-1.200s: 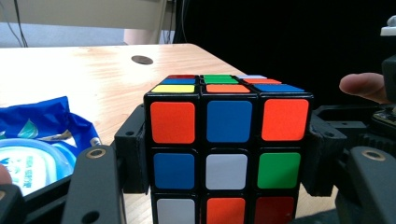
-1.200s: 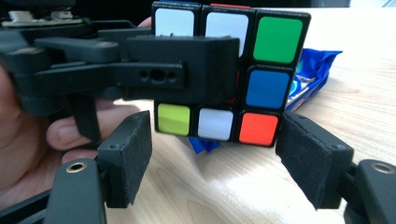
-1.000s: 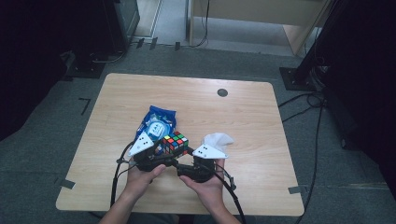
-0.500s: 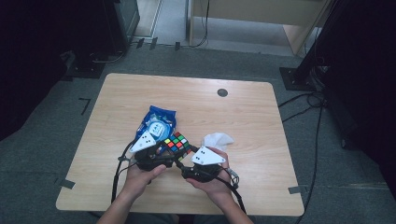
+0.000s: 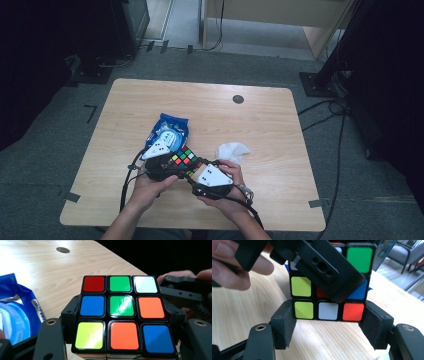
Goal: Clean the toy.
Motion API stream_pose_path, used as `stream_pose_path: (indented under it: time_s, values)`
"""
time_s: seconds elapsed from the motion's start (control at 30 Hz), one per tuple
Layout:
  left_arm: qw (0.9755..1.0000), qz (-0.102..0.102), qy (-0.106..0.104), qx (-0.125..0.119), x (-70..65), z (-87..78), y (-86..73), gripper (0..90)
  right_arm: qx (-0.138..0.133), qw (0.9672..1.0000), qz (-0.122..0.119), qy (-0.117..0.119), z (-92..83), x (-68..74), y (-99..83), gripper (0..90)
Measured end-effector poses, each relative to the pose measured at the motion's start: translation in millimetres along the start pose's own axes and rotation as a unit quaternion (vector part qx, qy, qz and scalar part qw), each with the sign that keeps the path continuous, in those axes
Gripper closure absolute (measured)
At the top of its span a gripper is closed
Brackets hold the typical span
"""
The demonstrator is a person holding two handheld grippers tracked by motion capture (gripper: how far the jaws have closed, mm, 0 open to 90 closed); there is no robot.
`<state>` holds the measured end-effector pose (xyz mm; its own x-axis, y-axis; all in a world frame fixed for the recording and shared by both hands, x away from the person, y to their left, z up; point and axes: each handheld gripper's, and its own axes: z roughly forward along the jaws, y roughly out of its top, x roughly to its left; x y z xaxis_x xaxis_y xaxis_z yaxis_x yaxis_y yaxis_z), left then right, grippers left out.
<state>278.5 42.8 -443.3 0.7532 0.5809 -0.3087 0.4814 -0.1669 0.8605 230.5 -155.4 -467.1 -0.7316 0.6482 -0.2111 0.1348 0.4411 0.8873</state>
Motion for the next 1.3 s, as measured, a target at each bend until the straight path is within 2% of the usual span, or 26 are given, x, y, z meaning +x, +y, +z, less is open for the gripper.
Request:
stream_pose_path:
  time_s: [0.07, 0.13, 0.2, 0.23, 0.3, 0.33, 0.37, 0.43, 0.47, 0.5, 0.53, 0.63, 0.7, 0.87, 0.97, 1.1, 1.3]
  values:
    - [0.9999, -0.006, 0.002, -0.010, 1.1, -1.2, 0.0, 33.8, -0.001, 0.9997, 0.024, 0.009, 1.6, -3.0, -0.7, 33.3]
    - [0.9996, -0.015, -0.005, -0.025, 3.0, -3.7, 0.3, 33.8, 0.006, 0.9977, 0.062, 0.028, 4.3, -9.9, -3.3, 29.6]
    - [0.9993, -0.016, -0.010, -0.033, 3.8, -6.1, 1.2, 33.8, 0.012, 0.9926, 0.110, 0.049, 5.9, -17.2, -9.0, 33.4]
    - [0.9991, -0.016, -0.014, -0.037, 3.6, -7.2, 1.5, 33.8, 0.010, 0.9916, 0.121, 0.045, 5.9, -18.5, -11.2, 37.0]
    - [0.9989, -0.011, -0.013, -0.043, 3.1, -8.3, 1.5, 33.7, 0.011, 0.9885, 0.149, 0.020, 5.7, -23.3, -16.2, 47.6]
    - [0.9988, -0.009, -0.014, -0.045, 3.1, -8.4, 1.6, 33.7, 0.013, 0.9866, 0.162, 0.018, 5.6, -26.1, -17.5, 54.2]
    - [0.9988, -0.009, -0.015, -0.046, 3.1, -8.3, 1.4, 33.7, 0.007, 0.9796, 0.197, 0.037, 4.4, -32.9, -20.4, 62.9]
    - [0.9987, -0.004, -0.018, -0.048, 2.4, -7.8, 0.7, 33.7, -0.010, 0.9680, 0.238, 0.079, 3.1, -40.0, -23.7, 70.9]
    - [0.9986, -0.001, -0.018, -0.051, 1.6, -7.0, 0.1, 33.7, -0.014, 0.9644, 0.248, 0.091, 2.3, -42.1, -24.5, 74.0]
    - [0.9985, 0.001, -0.021, -0.050, 1.2, -6.7, -0.2, 33.7, -0.019, 0.9630, 0.250, 0.100, 1.1, -42.9, -24.4, 77.8]
    - [0.9984, 0.005, -0.023, -0.051, 0.9, -6.3, -0.7, 33.7, -0.023, 0.9629, 0.247, 0.105, 0.3, -43.0, -23.8, 79.8]
    - [0.9982, 0.013, -0.027, -0.052, -0.8, -5.2, -2.1, 33.7, -0.036, 0.9665, 0.229, 0.110, -3.8, -41.3, -19.2, 87.0]
    - [0.9977, 0.015, -0.035, -0.056, -0.7, -5.4, -2.5, 33.7, -0.038, 0.9673, 0.226, 0.108, -5.1, -41.1, -17.7, 89.3]
    - [0.9974, 0.016, -0.044, -0.055, 0.6, -5.8, -3.6, 33.6, -0.045, 0.9663, 0.228, 0.110, -8.6, -43.4, -17.8, 90.0]
    - [0.9974, 0.017, -0.047, -0.051, 1.0, -6.1, -4.0, 33.6, -0.045, 0.9675, 0.227, 0.101, -10.0, -44.0, -17.7, 90.0]
    - [0.9974, 0.023, -0.049, -0.047, 0.8, -5.9, -4.5, 33.6, -0.050, 0.9667, 0.232, 0.094, -12.5, -46.8, -17.6, 90.0]
    - [0.9976, 0.022, -0.052, -0.040, 2.1, -5.0, -6.0, 33.5, -0.053, 0.9656, 0.236, 0.096, -14.2, -47.5, -17.6, 90.0]
